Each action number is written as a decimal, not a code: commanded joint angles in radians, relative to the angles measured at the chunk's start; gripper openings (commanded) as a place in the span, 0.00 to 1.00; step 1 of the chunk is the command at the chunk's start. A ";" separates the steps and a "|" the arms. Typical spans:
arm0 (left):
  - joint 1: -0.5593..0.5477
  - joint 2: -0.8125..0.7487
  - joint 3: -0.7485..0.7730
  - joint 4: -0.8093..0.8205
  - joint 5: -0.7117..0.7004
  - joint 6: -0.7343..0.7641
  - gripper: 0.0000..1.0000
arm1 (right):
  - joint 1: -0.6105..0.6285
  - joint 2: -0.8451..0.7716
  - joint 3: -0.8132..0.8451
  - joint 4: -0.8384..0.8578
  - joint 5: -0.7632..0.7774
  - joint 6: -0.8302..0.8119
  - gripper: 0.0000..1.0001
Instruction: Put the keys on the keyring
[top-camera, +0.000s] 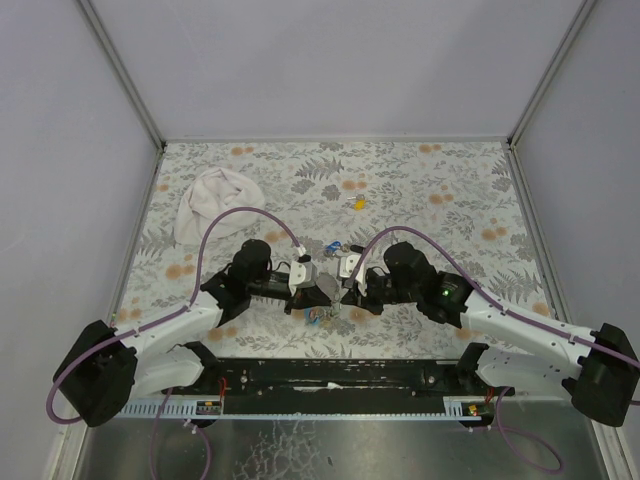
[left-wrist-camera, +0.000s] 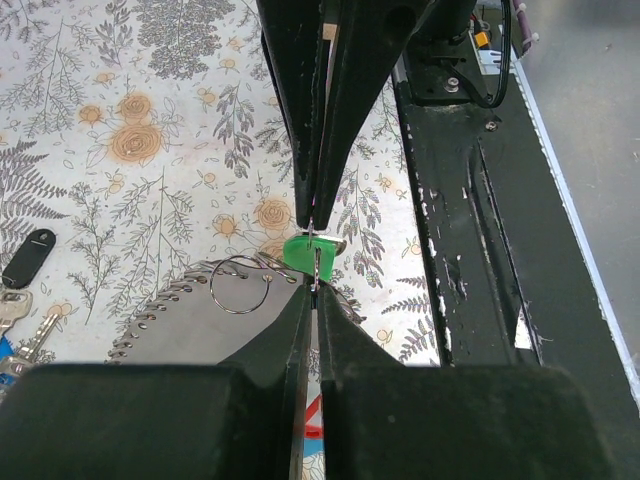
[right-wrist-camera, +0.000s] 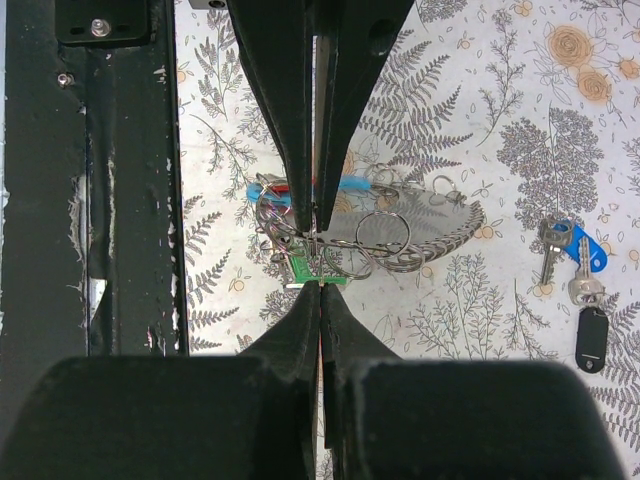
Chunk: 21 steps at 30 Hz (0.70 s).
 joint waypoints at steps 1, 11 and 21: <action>-0.002 0.006 0.027 0.077 0.023 -0.001 0.00 | 0.000 0.003 0.034 0.017 -0.031 0.000 0.00; -0.002 0.007 0.027 0.082 0.024 -0.010 0.00 | 0.001 0.005 0.035 0.021 -0.051 0.001 0.00; -0.002 0.002 0.026 0.075 0.004 -0.007 0.00 | 0.000 -0.002 0.035 0.006 -0.013 0.002 0.00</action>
